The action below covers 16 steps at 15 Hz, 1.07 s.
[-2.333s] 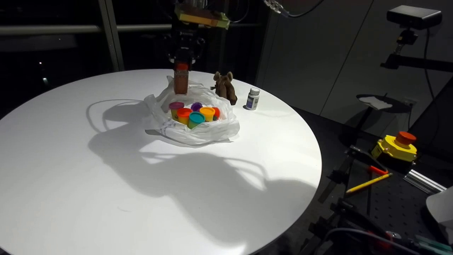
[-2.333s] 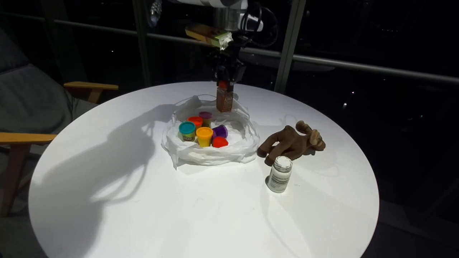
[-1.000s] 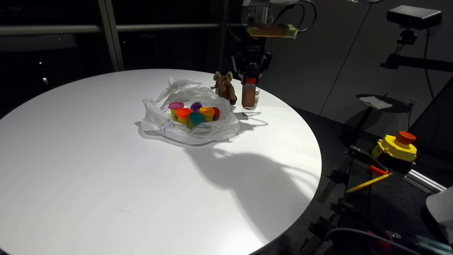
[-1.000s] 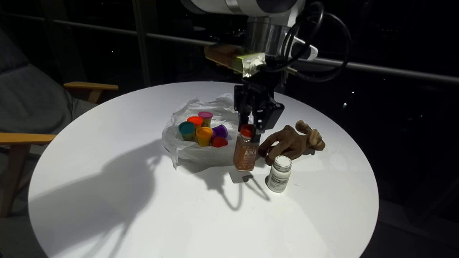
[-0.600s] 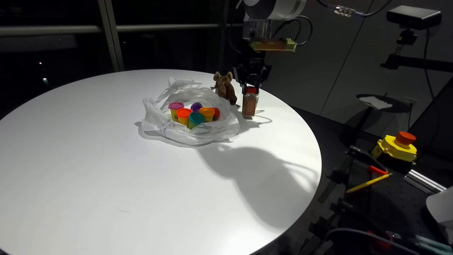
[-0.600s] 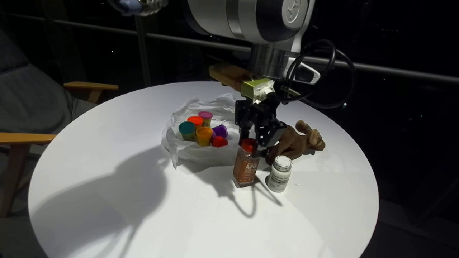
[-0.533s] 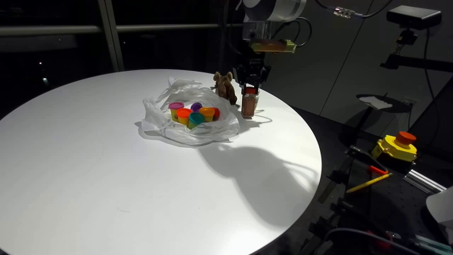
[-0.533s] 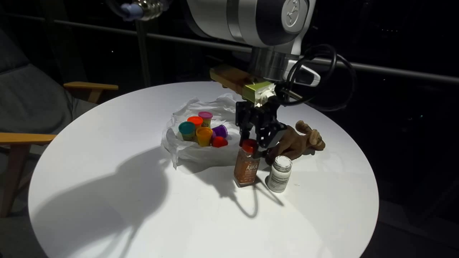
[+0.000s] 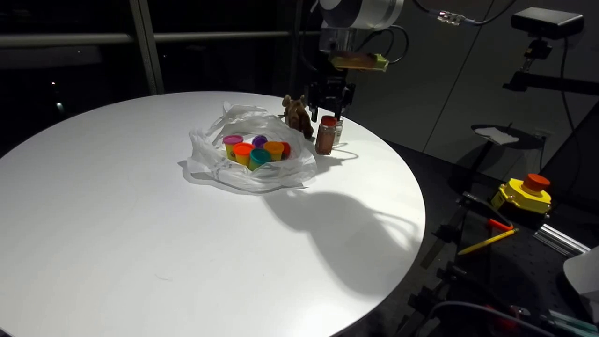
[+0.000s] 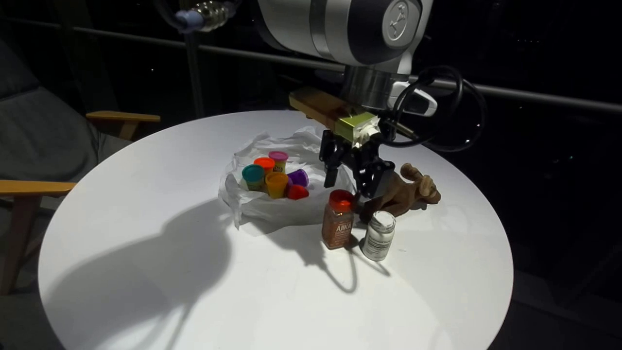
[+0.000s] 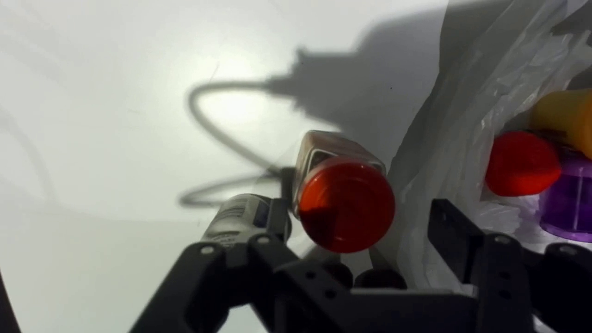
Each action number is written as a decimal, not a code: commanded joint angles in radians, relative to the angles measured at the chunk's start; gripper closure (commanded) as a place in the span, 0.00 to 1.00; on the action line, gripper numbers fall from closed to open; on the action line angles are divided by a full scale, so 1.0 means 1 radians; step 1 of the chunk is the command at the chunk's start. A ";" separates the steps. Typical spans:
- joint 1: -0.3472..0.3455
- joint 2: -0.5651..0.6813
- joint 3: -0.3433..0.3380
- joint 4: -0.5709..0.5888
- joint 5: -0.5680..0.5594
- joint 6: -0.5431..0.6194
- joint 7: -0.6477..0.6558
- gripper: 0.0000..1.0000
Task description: Remove the objects from the plastic and put them on the table
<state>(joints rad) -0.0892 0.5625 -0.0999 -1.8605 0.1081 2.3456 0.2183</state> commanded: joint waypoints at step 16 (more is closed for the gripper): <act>0.161 0.219 0.058 0.375 -0.192 -0.191 -0.056 0.00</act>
<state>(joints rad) 0.0648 0.6868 -0.0566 -1.6245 -0.0755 2.2310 0.2022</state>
